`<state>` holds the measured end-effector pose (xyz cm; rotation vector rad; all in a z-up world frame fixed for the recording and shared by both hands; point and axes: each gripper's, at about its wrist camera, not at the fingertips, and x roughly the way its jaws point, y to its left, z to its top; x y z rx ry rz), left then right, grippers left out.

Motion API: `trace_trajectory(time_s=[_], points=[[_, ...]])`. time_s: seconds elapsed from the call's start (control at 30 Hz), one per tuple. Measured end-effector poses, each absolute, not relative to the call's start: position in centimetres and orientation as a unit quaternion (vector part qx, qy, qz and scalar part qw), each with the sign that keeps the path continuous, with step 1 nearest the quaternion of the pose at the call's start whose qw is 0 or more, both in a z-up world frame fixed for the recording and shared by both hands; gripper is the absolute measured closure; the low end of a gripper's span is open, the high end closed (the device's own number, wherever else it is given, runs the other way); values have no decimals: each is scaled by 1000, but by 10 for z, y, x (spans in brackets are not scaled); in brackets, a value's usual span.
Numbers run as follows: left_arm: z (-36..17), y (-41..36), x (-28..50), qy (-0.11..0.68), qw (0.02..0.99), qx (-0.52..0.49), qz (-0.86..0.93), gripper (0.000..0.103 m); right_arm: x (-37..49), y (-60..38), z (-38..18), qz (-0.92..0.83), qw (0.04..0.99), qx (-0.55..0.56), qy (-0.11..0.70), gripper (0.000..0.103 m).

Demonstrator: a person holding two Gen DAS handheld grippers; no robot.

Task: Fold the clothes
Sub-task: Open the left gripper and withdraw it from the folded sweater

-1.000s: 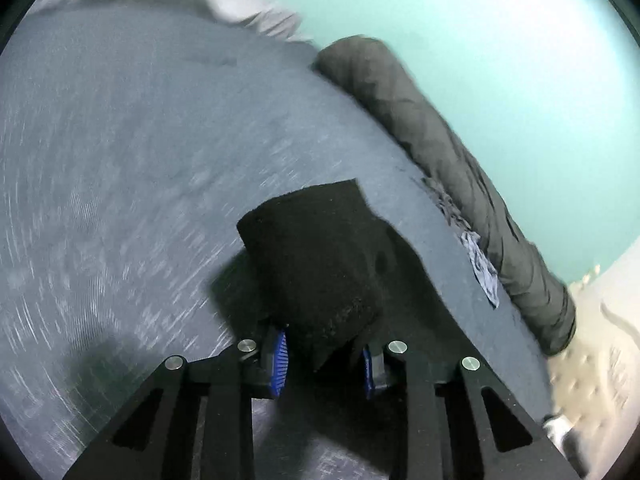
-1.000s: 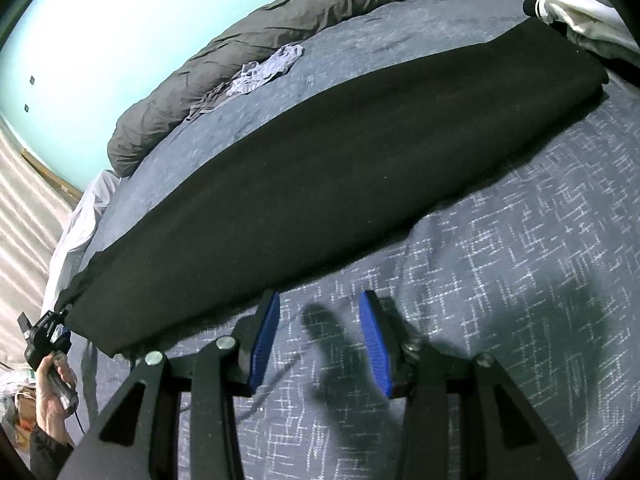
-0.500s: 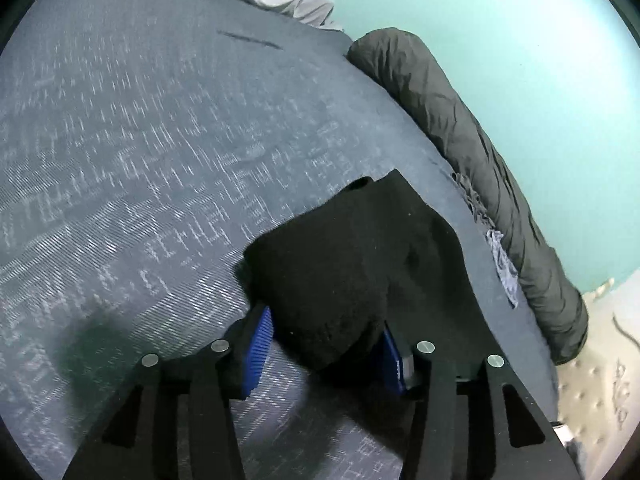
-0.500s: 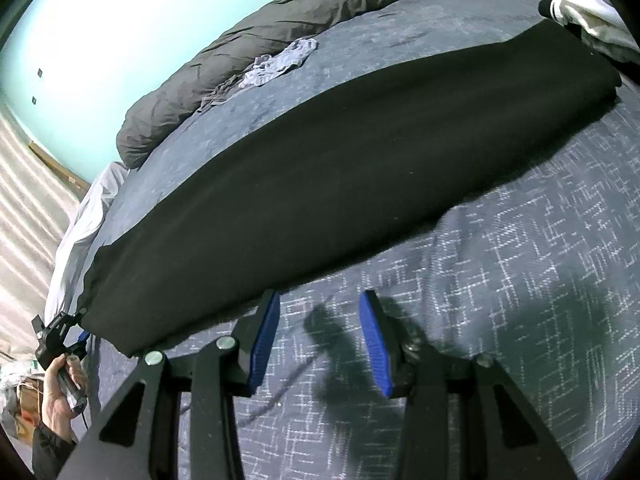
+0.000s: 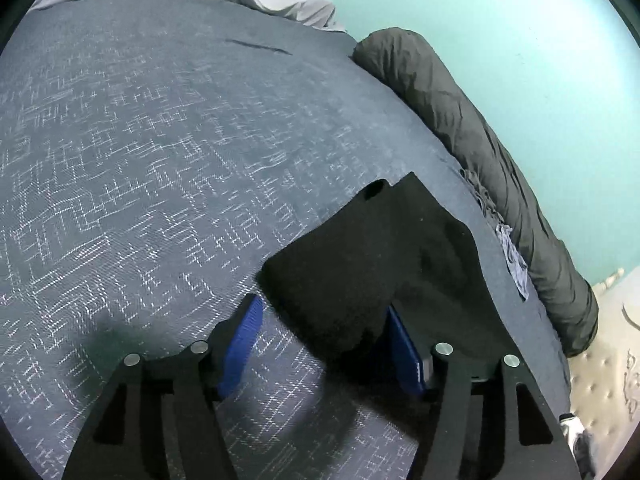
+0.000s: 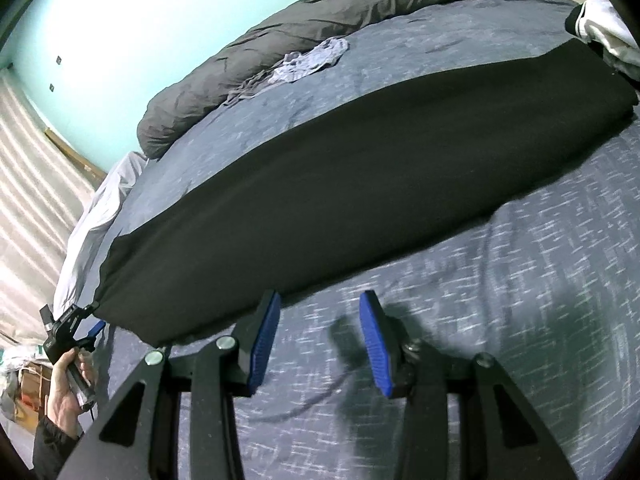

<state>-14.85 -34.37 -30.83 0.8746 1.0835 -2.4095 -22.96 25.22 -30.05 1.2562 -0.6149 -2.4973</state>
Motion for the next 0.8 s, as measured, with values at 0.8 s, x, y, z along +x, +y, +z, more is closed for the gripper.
trace_trajectory(time_s=[0.8], points=[[-275, -289, -105, 306, 155, 325, -881, 24, -197, 33, -308, -811, 301, 501, -23, 53]])
